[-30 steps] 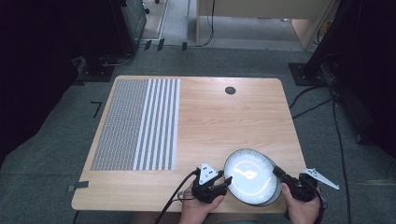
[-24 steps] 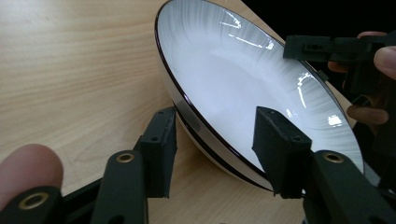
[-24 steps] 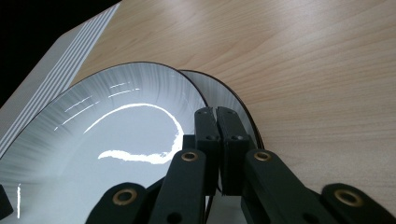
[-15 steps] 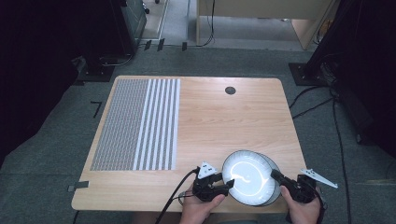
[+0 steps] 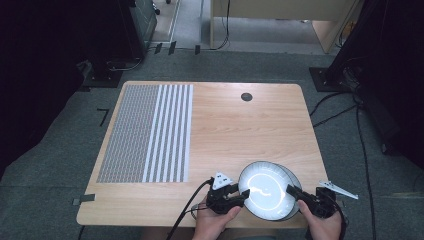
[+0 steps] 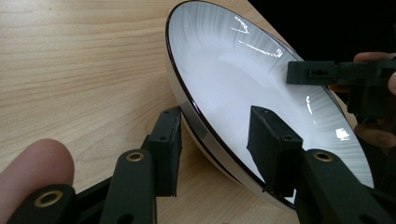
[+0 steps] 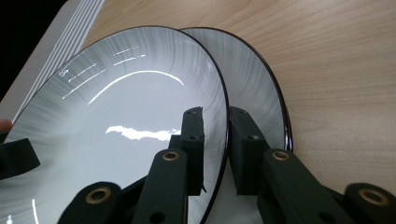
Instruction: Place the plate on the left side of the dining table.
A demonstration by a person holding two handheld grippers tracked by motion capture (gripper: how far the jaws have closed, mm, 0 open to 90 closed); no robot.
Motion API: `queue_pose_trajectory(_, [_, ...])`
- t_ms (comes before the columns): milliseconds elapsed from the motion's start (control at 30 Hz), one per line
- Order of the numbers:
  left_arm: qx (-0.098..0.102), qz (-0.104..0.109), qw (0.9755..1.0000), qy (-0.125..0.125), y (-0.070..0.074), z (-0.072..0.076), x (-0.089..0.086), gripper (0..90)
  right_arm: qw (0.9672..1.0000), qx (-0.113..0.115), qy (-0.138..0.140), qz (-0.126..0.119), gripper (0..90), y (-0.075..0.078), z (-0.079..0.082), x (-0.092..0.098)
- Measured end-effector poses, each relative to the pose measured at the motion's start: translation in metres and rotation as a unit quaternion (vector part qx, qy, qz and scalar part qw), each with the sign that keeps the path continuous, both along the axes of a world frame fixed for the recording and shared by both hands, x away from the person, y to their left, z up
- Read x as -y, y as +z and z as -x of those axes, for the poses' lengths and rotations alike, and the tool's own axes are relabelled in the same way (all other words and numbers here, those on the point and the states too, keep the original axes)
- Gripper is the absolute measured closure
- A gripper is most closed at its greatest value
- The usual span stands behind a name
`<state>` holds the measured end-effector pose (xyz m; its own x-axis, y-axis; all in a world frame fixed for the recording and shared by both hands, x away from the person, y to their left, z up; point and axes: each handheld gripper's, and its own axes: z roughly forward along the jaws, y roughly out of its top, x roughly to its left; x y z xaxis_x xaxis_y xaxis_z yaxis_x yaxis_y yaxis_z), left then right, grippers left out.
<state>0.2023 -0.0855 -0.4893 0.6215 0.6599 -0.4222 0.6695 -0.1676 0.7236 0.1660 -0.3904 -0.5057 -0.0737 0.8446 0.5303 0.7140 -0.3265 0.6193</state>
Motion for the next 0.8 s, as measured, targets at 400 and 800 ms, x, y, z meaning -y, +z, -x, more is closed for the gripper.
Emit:
queue_pose_trajectory(400, [-0.011, 0.008, 0.9999, 0.000, 0.0015, -0.0009, -0.0024, 58.0, 0.9938, -0.022, -0.046, -0.099, 85.7, -0.0070, 0.0028, 0.0064])
queue_pose_trajectory(800, [-0.011, 0.002, 0.9999, 0.005, 0.0027, -0.0008, -0.0043, 63.2, 0.9877, -0.013, -0.058, -0.145, 85.6, -0.0042, 0.0053, 0.0015])
